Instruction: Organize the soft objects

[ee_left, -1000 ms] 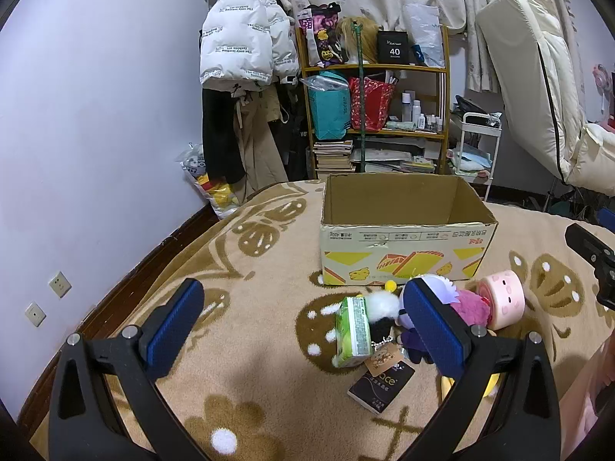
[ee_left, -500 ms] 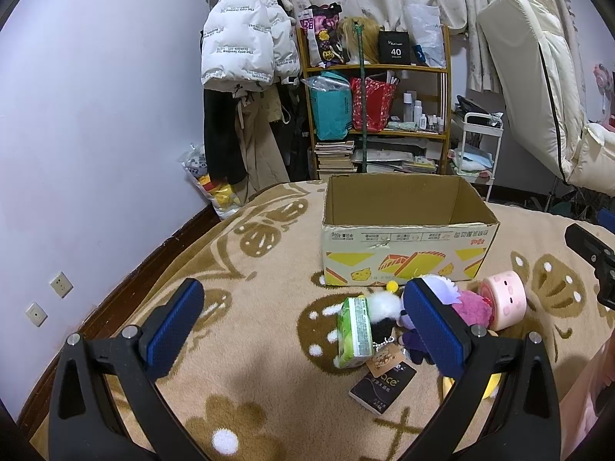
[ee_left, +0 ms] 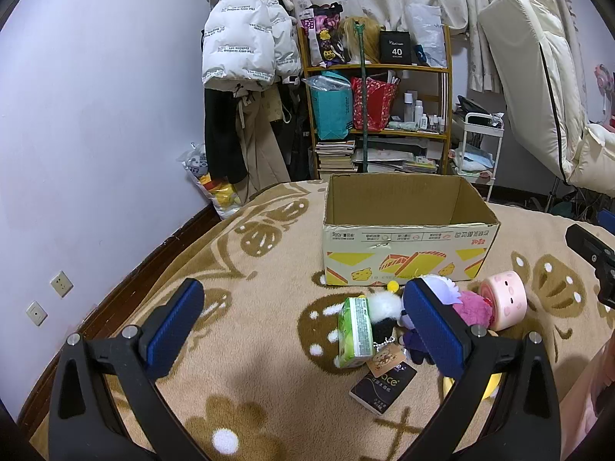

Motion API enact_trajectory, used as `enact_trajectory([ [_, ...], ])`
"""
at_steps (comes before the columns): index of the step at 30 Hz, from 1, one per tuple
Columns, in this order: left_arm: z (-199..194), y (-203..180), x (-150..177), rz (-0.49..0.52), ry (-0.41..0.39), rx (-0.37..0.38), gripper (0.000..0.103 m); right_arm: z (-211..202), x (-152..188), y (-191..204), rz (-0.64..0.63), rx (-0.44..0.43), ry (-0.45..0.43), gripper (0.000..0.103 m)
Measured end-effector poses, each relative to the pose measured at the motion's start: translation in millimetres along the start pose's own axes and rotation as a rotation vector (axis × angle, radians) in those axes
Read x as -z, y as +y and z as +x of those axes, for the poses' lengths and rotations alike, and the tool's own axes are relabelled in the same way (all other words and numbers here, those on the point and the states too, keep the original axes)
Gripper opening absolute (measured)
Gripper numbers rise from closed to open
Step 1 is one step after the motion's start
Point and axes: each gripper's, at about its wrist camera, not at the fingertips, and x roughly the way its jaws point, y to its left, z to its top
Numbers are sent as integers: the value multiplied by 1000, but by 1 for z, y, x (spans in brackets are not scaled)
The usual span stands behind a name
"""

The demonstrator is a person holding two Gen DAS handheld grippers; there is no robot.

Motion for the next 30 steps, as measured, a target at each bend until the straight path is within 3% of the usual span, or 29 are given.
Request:
enact_trajectory([
  [30,0,3,1,-5,-5,-8,102,1,1,-1,0,3,4,103],
])
